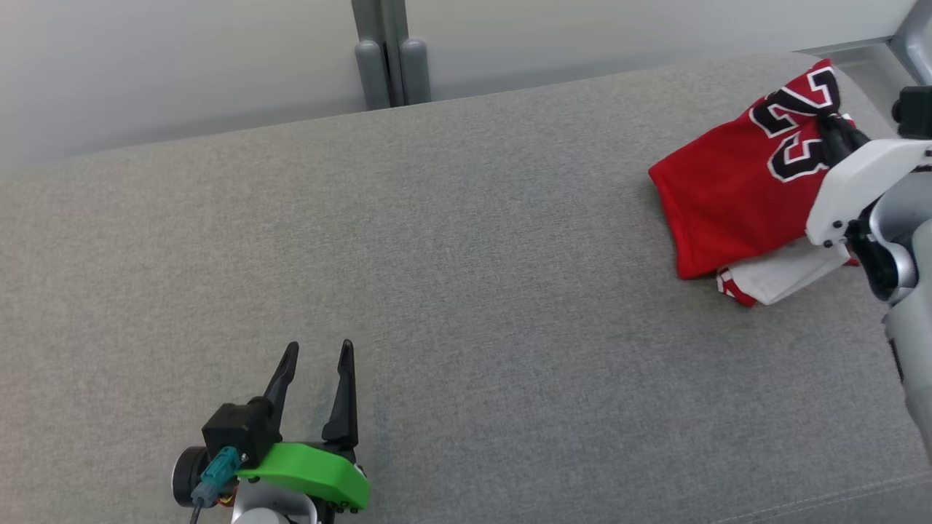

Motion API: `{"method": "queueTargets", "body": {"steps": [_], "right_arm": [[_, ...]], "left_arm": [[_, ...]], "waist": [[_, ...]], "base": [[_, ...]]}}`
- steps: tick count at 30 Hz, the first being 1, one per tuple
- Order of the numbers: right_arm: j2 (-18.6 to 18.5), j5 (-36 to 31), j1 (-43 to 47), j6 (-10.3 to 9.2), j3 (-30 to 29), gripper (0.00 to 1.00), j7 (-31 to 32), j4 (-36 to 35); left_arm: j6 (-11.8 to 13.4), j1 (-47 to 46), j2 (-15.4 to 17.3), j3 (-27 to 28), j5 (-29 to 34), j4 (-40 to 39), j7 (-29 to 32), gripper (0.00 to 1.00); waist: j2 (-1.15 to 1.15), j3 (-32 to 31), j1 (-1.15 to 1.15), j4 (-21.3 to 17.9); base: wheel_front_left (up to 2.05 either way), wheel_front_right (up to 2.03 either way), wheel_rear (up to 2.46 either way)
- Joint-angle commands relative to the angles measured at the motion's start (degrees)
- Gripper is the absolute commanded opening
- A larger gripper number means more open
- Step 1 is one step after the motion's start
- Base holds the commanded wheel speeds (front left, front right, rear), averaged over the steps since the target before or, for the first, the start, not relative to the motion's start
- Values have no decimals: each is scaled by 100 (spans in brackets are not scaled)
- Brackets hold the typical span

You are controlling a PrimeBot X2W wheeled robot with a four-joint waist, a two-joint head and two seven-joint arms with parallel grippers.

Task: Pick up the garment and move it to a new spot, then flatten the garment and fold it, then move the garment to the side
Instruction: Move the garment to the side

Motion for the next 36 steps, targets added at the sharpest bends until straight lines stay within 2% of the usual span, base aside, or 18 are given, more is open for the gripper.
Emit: {"method": "queueTargets", "body": {"steps": [1, 10, 15, 22, 30, 31, 32, 36], "right_arm": [[-130, -98, -133, -10, -56, 0, -27, 115], [-976, -509, -578, -10, -353, 0, -61, 665], [-1315, -827, -761, -10, -602, 0, -121, 1029], [-1613, -1486, -960, -11, -725, 0, -381, 1455], [-1670, -2419, -1084, -11, -1504, 0, -769, 1903], [-1667, -2571, -1091, -11, -1665, 41, -832, 1936], [-1644, -2706, -1078, -11, -1757, 100, -913, 1945], [-1437, -3096, -1051, -11, -2207, 100, -1190, 2040]], "left_arm": [[-21, -105, 11, 21, 61, -8, -1, 100], [-41, -213, 103, 23, 178, -51, -1, 100], [-36, -310, 192, 3, 212, -128, 27, 100], [-20, -434, 307, -80, 288, -284, 129, 100], [26, -433, 461, -105, 348, -529, 256, 100], [39, -418, 479, -106, 351, -558, 275, 100], [39, -405, 487, -110, 354, -579, 278, 100], [81, -364, 525, -127, 345, -656, 331, 100]], "waist": [[0, 176, 0, 228], [0, 543, 0, 494], [0, 813, 0, 585], [0, 1154, 0, 712], [0, 1403, 0, 802], [0, 1421, 0, 803], [0, 1428, 0, 804], [0, 1427, 0, 771]], "base": [[0, 0, 0], [0, 0, 0], [0, 0, 0], [0, 0, 0], [0, 0, 0], [0, 0, 0], [0, 0, 0], [0, 0, 0]]}}
